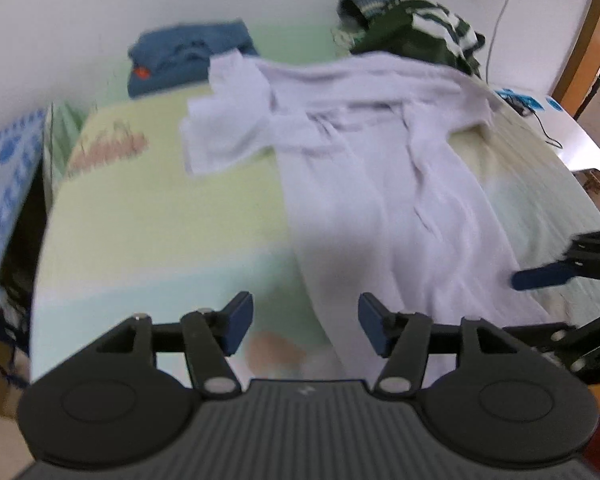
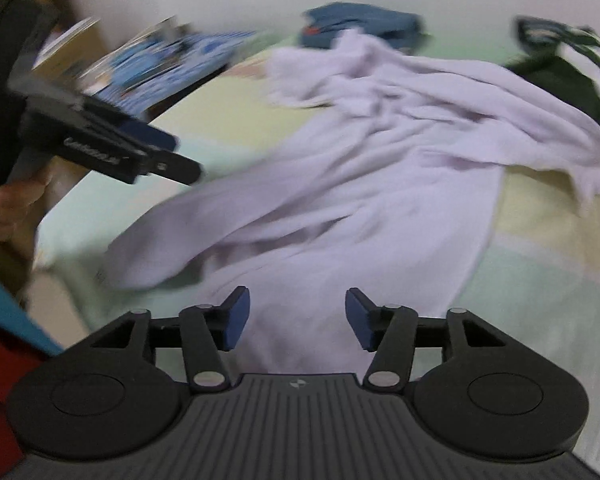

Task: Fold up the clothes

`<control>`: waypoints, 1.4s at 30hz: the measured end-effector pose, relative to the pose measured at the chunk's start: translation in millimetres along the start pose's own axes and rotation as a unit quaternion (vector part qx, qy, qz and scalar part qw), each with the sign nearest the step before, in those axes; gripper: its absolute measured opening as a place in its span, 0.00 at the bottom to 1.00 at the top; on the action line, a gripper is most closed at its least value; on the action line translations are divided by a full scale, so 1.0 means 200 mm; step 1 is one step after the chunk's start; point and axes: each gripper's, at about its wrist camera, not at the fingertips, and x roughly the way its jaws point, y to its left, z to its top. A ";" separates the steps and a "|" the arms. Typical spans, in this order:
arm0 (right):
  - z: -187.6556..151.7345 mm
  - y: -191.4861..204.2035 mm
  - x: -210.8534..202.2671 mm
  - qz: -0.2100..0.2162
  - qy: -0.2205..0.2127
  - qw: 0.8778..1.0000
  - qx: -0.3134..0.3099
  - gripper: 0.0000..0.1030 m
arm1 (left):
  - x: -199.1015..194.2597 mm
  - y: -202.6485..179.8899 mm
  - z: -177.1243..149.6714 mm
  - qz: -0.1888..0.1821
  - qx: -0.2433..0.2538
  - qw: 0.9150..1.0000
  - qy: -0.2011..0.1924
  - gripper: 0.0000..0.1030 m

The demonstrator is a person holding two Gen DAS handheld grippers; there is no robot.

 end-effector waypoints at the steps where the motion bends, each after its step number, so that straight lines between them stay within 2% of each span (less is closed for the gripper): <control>1: -0.01 0.03 0.01 0.006 0.001 1.000 -0.018 0.58 | 0.00 -0.02 -0.03 0.009 0.004 1.000 0.005 0.59; 3: -0.03 0.08 0.01 0.014 -0.004 0.999 -0.049 0.58 | 0.01 -0.06 -0.10 0.035 0.013 0.999 0.022 0.59; 5: -0.05 0.11 0.02 0.025 -0.011 0.997 -0.076 0.58 | 0.01 -0.06 -0.14 0.043 0.007 0.998 0.037 0.59; 9: -0.09 0.17 0.04 0.016 -0.018 0.992 -0.122 0.60 | 0.01 -0.07 -0.21 0.026 -0.015 0.998 0.056 0.64; 13: -0.13 0.22 0.06 0.007 -0.024 0.985 -0.168 0.60 | 0.03 -0.10 -0.26 0.016 -0.011 0.998 0.064 0.64; 17: -0.13 0.26 0.09 -0.021 -0.027 0.984 -0.176 0.59 | 0.07 -0.10 -0.28 0.015 0.000 0.998 0.066 0.62; 20: -0.11 0.28 0.11 -0.043 -0.020 0.987 -0.153 0.49 | 0.08 -0.07 -0.27 0.005 -0.004 0.998 0.064 0.62; 22: -0.09 0.27 0.11 -0.055 -0.022 0.991 -0.122 0.35 | 0.08 -0.06 -0.28 0.002 0.008 0.998 0.056 0.62; 24: -0.09 0.27 0.09 -0.067 -0.026 0.993 -0.091 0.26 | 0.07 -0.06 -0.29 -0.002 0.014 0.999 0.042 0.59; 26: -0.09 0.26 0.07 -0.077 -0.035 0.995 -0.057 0.24 | 0.05 -0.05 -0.30 -0.015 0.005 1.000 0.027 0.60; 27: -0.09 0.26 0.06 -0.081 -0.041 0.995 -0.040 0.20 | 0.05 -0.05 -0.30 -0.021 0.001 1.000 0.019 0.65; 28: -0.09 0.26 0.04 -0.085 -0.047 0.995 -0.022 0.16 | 0.04 -0.05 -0.31 -0.030 0.001 1.000 0.008 0.77; 29: -0.10 0.26 0.04 -0.091 -0.052 0.994 -0.007 0.14 | 0.03 -0.05 -0.32 -0.038 0.002 0.999 -0.003 0.86; 30: -0.11 0.26 0.03 -0.100 -0.054 0.993 0.009 0.10 | 0.03 -0.06 -0.33 -0.042 0.010 0.999 -0.006 1.00; 31: -0.11 0.25 0.03 -0.106 -0.056 0.993 0.023 0.07 | 0.03 -0.07 -0.33 -0.048 0.022 0.999 -0.003 0.99; 33: -0.13 0.24 0.02 -0.114 -0.058 0.991 0.049 0.05 | 0.04 -0.10 -0.33 -0.050 0.052 0.997 0.007 0.97; 34: -0.13 0.24 0.01 -0.116 -0.059 0.989 0.063 0.04 | 0.04 -0.12 -0.34 -0.044 0.064 0.997 0.003 0.90; 36: -0.14 0.24 -0.01 -0.117 -0.060 0.988 0.081 0.04 | 0.04 -0.13 -0.34 -0.038 0.084 0.996 0.003 0.89; 38: -0.15 0.24 -0.02 -0.114 -0.060 0.987 0.099 0.05 | 0.05 -0.11 -0.35 -0.047 0.077 0.996 0.012 0.89; 41: -0.15 0.30 -0.05 -0.108 -0.073 0.989 0.074 0.13 | 0.06 -0.07 -0.35 -0.052 0.064 0.996 0.015 0.88; 42: -0.14 0.33 -0.05 -0.102 -0.071 0.990 0.060 0.21 | 0.05 -0.05 -0.35 -0.052 0.059 0.997 0.014 0.84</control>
